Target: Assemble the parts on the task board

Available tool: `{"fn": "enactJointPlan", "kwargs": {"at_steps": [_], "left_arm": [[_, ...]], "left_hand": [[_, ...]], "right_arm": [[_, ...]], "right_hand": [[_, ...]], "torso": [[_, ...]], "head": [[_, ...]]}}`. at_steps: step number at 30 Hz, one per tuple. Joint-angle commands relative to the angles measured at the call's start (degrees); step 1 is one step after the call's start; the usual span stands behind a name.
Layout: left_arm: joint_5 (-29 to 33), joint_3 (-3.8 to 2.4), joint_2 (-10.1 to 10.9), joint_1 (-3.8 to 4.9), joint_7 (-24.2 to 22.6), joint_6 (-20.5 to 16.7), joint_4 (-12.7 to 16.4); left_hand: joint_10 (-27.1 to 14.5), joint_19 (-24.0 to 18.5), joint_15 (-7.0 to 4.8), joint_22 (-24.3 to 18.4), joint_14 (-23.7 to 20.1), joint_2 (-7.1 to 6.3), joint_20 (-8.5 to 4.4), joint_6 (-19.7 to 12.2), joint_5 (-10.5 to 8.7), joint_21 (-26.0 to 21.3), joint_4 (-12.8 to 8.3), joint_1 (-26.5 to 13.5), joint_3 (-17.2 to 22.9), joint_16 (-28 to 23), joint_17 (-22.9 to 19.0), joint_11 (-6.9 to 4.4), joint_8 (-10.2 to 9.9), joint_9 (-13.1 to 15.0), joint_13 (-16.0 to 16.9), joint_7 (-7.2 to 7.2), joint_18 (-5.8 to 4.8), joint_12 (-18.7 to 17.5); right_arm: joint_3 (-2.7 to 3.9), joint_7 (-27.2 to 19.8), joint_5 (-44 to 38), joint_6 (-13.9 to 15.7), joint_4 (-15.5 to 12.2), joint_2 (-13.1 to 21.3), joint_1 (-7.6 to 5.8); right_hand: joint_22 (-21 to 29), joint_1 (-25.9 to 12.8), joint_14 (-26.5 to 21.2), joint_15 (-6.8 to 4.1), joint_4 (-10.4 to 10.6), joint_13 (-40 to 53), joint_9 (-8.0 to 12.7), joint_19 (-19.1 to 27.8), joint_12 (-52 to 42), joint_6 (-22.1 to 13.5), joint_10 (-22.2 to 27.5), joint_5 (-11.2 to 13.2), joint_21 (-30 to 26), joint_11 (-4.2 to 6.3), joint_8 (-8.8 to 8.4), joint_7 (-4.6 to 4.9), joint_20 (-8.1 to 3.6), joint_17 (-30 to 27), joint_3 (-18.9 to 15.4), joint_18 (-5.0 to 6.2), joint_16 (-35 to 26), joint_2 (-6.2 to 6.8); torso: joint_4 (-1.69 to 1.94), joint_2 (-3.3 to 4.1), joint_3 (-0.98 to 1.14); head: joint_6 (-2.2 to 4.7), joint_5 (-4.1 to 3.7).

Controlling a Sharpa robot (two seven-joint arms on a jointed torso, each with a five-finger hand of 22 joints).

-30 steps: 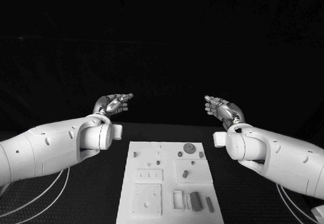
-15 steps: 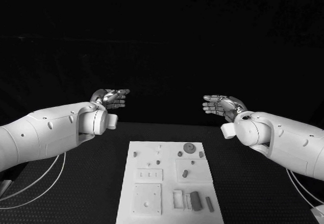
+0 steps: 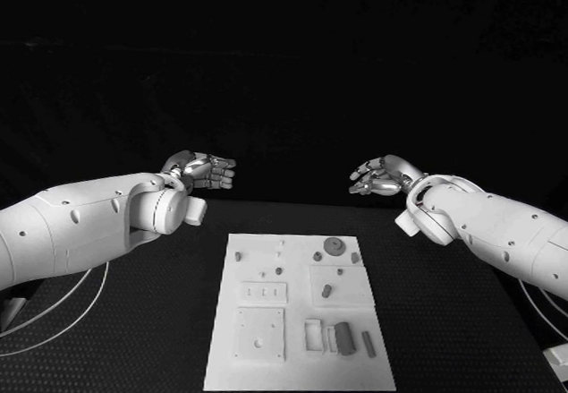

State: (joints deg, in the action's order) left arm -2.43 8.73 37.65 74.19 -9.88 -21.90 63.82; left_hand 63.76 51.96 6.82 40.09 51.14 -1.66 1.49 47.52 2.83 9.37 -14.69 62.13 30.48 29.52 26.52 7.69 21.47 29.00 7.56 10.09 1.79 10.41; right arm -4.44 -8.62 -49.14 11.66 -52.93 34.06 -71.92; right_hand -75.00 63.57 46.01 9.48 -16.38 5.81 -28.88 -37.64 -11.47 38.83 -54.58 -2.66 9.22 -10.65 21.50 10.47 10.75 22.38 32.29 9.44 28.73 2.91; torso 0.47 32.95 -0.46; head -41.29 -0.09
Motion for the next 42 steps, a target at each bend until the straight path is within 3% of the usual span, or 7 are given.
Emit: {"fn": "enactJointPlan", "kwargs": {"at_steps": [1, 6, 10, 19, 30, 35, 42], "left_arm": [[-2.95, -0.04, 0.84, 0.07, -1.64, 3.52, 2.36], [-2.95, -0.1, 2.77, 0.14, -2.15, 3.4, 6.46], [-2.95, -0.21, 4.25, 0.51, -2.38, 3.16, 9.18], [-2.94, -0.29, 6.24, 1.64, -2.71, 3.07, 13.29], [-2.93, -0.29, 6.8, 2.01, -2.51, 3.43, 14.98], [-2.93, -0.29, 6.87, 2.01, -2.5, 3.45, 15.07], [-2.93, -0.29, 7.08, 2.01, -2.38, 3.59, 15.26]], "left_hand": [[1.07, 0.75, -0.36, 0.16, 0.95, 0.11, -0.38, 0.93, 0.23, 0.24, -0.83, 0.52, 0.08, 0.11, 0.61, -0.41, 0.08, -0.23, 0.24, -0.32, 0.74, 0.02], [1.17, 0.79, -0.36, 0.15, 0.98, -0.13, -0.46, 1.05, 0.23, 0.15, -1.1, 0.48, 0.07, -0.16, 0.84, -0.38, -0.16, -0.41, 0.27, -0.31, 0.58, -0.29], [1.13, 0.77, -0.31, 0.14, 0.94, -0.34, -0.5, 1.03, 0.23, 0.06, -1.17, 0.35, 0.02, -0.36, 0.95, -0.32, -0.33, -0.53, 0.26, -0.26, 0.5, -0.52], [1.05, 0.66, -0.2, 0.11, 0.81, -0.63, -0.51, 0.97, 0.23, -0.15, -1.09, -0.15, -0.13, -0.85, 1.19, -0.19, -0.72, -0.77, 0.25, -0.15, 0.33, -1.05], [1.02, 0.6, -0.13, 0.1, 0.76, -0.78, -0.5, 0.93, 0.23, -0.29, -1.03, -0.44, -0.21, -1.15, 1.36, -0.12, -0.95, -0.9, 0.26, -0.09, 0.27, -1.38], [1.02, 0.57, -0.1, 0.09, 0.76, -0.84, -0.48, 0.93, 0.23, -0.34, -0.99, -0.57, -0.25, -1.28, 1.45, -0.09, -1.04, -0.96, 0.26, -0.07, 0.25, -1.52], [1.01, 0.55, -0.06, 0.09, 0.75, -0.89, -0.47, 0.91, 0.23, -0.4, -0.95, -0.71, -0.29, -1.42, 1.54, -0.06, -1.14, -1.01, 0.27, -0.04, 0.24, -1.67]], "right_arm": [[0.03, -0.37, -16.24, -1.01, 0.06, -0.58, -0.01], [0.03, -0.52, -24.69, -1.19, -0.87, -0.89, 0.03], [0.03, -0.36, -30.02, -1.34, -1.49, -1.33, 0.13], [0.02, 0.67, -40.24, -2.73, -4.2, -1.03, 0.87], [-0.55, 1.19, -44.38, -3.47, -5.27, -0.75, 2.64], [-1.16, 1.66, -46.13, -3.39, -5.29, -0.68, 3.09], [-1.37, 1.92, -46.98, -3.77, -5.66, -0.11, 3.31]], "right_hand": [[0.08, 2.79, 9.92, -4.49, -0.35, 0.09, 0.16, -10.42, -1.0, 5.68, -5.9, -0.25, 2.9, 1.81, 1.21, 0.58, -0.73, 3.12, 1.44, 4.11, 3.79, 0.54], [-0.18, 3.26, 14.01, -6.24, -0.42, -0.47, 0.7, -14.59, -0.14, 6.95, -7.33, -0.24, 4.07, 2.13, 0.64, 0.26, -1.05, 5.03, 1.31, 5.47, 4.87, 1.14], [-0.54, 3.71, 16.44, -7.14, -0.42, -0.93, 1.1, -17.25, 0.66, 7.61, -8.12, -0.23, 4.88, 2.41, 0.12, 0.16, -1.79, 6.57, 1.0, 5.56, 5.76, 1.54], [-1.04, 4.08, 19.55, -8.0, -0.4, -1.49, 1.55, -20.78, 1.82, 8.8, -9.65, -0.21, 5.98, 3.01, -0.5, -0.23, -3.08, 8.99, 0.48, 5.56, 6.97, 2.35], [-1.16, 3.8, 20.84, -8.39, -0.35, -1.65, 1.71, -22.35, 2.46, 9.74, -10.64, -0.21, 6.56, 3.35, -0.71, -0.63, -3.69, 10.34, 0.28, 5.56, 7.55, 2.69], [-1.17, 3.61, 21.08, -8.45, -0.33, -1.67, 1.76, -22.62, 2.62, 9.9, -10.81, -0.21, 6.66, 3.4, -0.78, -0.7, -3.78, 10.6, 0.23, 5.56, 7.65, 2.75], [-1.17, 3.43, 21.22, -8.48, -0.31, -1.7, 1.81, -22.82, 2.79, 10.04, -10.92, -0.21, 6.74, 3.43, -0.85, -0.74, -3.86, 10.83, 0.18, 5.56, 7.68, 2.94]], "torso": [[0.76, 1.21, 0.05], [1.89, 2.41, 0.22], [2.69, 3.56, 0.25], [4.33, 5.73, -0.09], [5.22, 7.52, -0.39], [5.4, 8.07, -0.48], [5.56, 8.58, -0.49]], "head": [[0.19, -0.4], [0.15, -1.19], [0.37, -1.88], [0.9, -3.23], [0.92, -4.08], [0.86, -4.2], [0.67, -4.52]]}}
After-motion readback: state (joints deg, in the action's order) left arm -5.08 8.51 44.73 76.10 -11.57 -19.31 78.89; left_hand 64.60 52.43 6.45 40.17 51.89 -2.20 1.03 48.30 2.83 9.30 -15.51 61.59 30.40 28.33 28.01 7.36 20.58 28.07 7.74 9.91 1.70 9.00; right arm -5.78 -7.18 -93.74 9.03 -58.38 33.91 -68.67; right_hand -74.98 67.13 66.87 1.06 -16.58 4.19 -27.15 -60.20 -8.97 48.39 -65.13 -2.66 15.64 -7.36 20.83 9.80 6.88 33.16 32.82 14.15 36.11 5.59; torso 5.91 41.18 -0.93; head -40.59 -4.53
